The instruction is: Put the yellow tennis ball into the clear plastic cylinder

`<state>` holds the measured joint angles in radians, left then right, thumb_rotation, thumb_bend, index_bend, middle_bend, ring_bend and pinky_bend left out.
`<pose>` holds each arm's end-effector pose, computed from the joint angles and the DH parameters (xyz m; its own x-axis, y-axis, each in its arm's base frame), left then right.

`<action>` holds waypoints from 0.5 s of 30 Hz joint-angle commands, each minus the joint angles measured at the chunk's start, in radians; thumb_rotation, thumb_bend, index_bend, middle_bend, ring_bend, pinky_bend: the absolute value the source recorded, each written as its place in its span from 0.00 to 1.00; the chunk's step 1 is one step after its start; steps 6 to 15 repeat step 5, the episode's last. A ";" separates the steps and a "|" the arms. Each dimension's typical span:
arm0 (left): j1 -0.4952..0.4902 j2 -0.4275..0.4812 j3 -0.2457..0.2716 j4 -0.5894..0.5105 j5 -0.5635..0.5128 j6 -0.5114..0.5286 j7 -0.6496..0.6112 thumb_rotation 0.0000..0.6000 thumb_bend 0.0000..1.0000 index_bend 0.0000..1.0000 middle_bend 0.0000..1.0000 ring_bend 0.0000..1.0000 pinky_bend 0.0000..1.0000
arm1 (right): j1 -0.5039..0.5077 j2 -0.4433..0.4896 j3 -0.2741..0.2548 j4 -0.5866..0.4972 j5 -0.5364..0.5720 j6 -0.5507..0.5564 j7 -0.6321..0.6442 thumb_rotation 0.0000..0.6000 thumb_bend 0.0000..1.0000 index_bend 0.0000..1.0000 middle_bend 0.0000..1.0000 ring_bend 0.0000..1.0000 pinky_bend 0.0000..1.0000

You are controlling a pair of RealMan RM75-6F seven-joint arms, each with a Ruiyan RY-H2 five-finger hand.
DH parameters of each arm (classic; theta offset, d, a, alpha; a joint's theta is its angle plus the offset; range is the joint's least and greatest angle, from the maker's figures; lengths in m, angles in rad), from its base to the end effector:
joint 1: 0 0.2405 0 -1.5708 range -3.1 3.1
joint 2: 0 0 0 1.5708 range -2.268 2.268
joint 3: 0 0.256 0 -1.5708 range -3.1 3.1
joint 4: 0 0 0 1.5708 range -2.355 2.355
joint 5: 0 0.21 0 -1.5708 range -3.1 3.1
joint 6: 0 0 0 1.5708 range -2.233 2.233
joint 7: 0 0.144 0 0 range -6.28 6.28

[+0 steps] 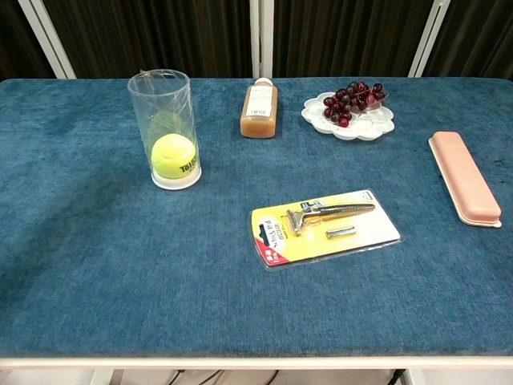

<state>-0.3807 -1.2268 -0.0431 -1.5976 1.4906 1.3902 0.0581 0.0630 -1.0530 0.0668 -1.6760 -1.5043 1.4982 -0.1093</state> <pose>-0.2439 0.2605 0.1122 0.3773 0.0007 0.9261 0.8892 -0.2796 -0.3621 -0.3040 -0.1772 0.1778 0.4942 0.0187 0.8692 -0.8693 0.0036 0.4942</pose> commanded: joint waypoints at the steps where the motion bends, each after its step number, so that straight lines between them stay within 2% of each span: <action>1: 0.081 0.023 0.056 0.060 -0.023 0.042 -0.033 1.00 0.15 0.08 0.02 0.00 0.03 | 0.002 0.001 -0.008 0.000 -0.004 -0.012 -0.011 1.00 0.28 0.00 0.00 0.00 0.00; 5: 0.125 0.009 0.076 0.115 -0.023 0.059 -0.068 1.00 0.15 0.08 0.02 0.00 0.02 | 0.009 -0.012 -0.013 -0.004 -0.002 -0.029 -0.039 1.00 0.27 0.00 0.00 0.00 0.00; 15: 0.125 0.009 0.076 0.115 -0.023 0.059 -0.068 1.00 0.15 0.08 0.02 0.00 0.02 | 0.009 -0.012 -0.013 -0.004 -0.002 -0.029 -0.039 1.00 0.27 0.00 0.00 0.00 0.00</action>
